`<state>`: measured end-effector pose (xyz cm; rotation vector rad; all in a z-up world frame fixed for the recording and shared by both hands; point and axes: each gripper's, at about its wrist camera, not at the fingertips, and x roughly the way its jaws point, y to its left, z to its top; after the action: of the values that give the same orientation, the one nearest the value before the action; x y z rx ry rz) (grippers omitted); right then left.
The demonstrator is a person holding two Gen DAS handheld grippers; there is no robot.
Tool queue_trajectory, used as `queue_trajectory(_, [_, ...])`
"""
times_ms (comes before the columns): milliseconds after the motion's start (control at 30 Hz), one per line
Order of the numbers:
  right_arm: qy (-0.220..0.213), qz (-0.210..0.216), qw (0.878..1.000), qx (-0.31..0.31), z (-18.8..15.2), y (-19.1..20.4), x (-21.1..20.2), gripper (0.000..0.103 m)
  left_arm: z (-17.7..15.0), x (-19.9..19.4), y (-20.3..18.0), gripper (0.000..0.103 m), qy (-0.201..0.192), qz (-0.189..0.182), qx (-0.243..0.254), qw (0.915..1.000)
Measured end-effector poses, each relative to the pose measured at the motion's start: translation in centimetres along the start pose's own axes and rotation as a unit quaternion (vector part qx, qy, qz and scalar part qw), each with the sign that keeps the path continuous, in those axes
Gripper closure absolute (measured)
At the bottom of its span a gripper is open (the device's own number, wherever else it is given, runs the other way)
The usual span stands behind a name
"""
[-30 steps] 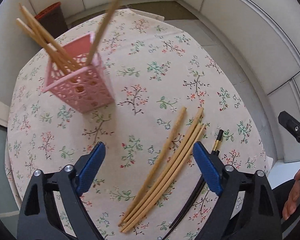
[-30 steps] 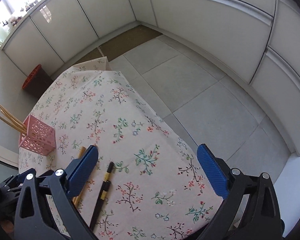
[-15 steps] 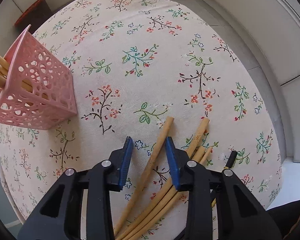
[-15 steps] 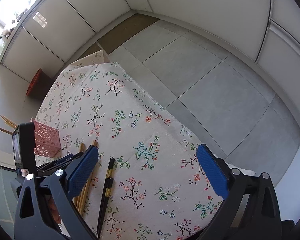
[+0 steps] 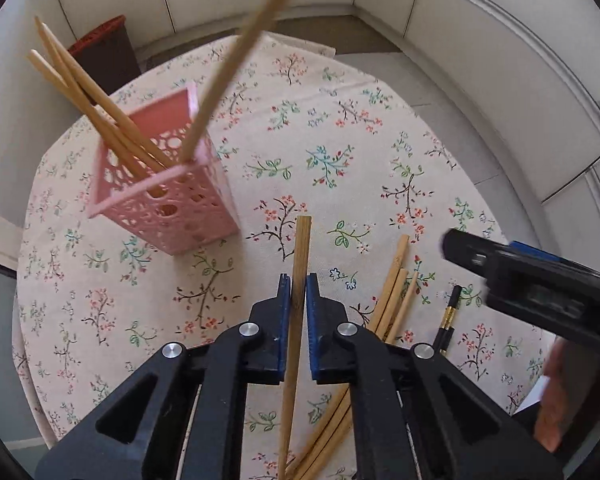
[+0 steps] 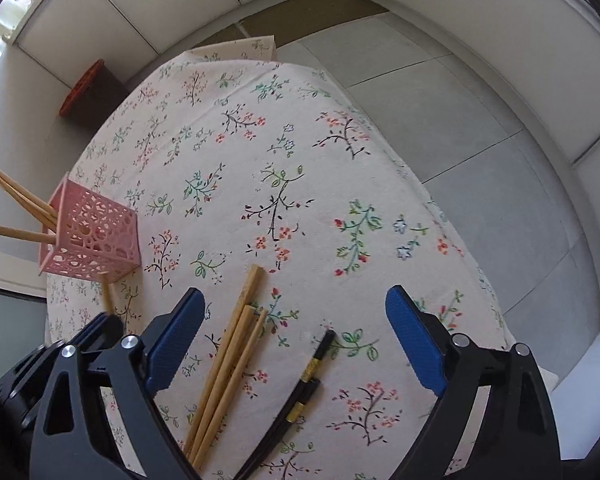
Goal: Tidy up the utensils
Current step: 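Grasp a wooden chopstick with the left tool while the right tool grasps another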
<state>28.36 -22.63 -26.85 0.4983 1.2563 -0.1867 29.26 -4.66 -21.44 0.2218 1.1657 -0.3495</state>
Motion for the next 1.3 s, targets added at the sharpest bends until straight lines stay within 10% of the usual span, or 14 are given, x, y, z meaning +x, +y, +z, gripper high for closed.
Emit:
queue_trajectory(300, [0.022, -0.043, 0.999, 0.008, -0.8, 3.9, 4.7, 0.043, -2.6, -6.6, 2.8, 0.096, -0.061, -0.010, -0.012, 0.9980])
queue_trajectory(467, [-0.003, -0.061, 0.998, -0.012, -1.6, 6.4, 5.3, 0.091, -2.5, -6.9, 4.2, 0.096, -0.065, -0.010, -0.033, 0.9973])
queue_trajectory(900, [-0.050, 0.110, 0.993, -0.006, -4.1, 5.0, -3.0, 0.095, -2.9, -11.8, 6.7, 0.096, -0.121, -0.019, -0.053, 0.9911])
queue_trajectory(1167, [-0.086, 0.161, 0.983, -0.017, -6.9, 3.8, -9.0, 0.095, -3.5, -0.9, 8.6, 0.093, 0.046, -0.042, -0.113, 0.9916])
queue_trajectory(1300, [-0.094, 0.170, 0.981, -0.023, -7.2, 3.7, -10.0, 0.095, -2.9, 2.5, 8.0, 0.080, 0.055, -0.011, -0.107, 0.9927])
